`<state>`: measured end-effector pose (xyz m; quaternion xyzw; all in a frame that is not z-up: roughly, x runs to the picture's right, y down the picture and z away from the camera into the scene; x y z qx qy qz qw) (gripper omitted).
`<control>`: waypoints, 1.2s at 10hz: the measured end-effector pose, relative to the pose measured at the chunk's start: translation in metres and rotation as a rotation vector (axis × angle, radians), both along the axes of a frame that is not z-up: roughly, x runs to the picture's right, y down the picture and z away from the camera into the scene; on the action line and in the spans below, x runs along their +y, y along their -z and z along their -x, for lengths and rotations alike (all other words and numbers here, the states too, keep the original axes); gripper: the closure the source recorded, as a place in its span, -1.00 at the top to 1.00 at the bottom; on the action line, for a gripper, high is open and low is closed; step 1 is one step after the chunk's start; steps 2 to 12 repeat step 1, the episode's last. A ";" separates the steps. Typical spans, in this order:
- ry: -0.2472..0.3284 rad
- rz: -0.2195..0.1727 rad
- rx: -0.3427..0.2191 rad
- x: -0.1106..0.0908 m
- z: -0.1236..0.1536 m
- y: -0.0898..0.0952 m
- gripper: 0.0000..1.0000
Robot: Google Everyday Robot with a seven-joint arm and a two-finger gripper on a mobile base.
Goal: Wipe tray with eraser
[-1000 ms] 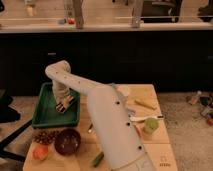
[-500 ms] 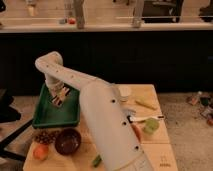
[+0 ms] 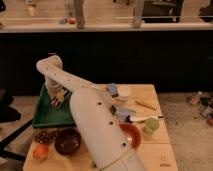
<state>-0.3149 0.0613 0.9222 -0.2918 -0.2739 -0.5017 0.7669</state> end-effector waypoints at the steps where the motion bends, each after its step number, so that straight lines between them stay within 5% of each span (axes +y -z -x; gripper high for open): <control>1: 0.009 -0.003 -0.015 0.001 0.004 0.000 -1.00; 12: 0.009 -0.003 -0.015 0.001 0.004 0.000 -1.00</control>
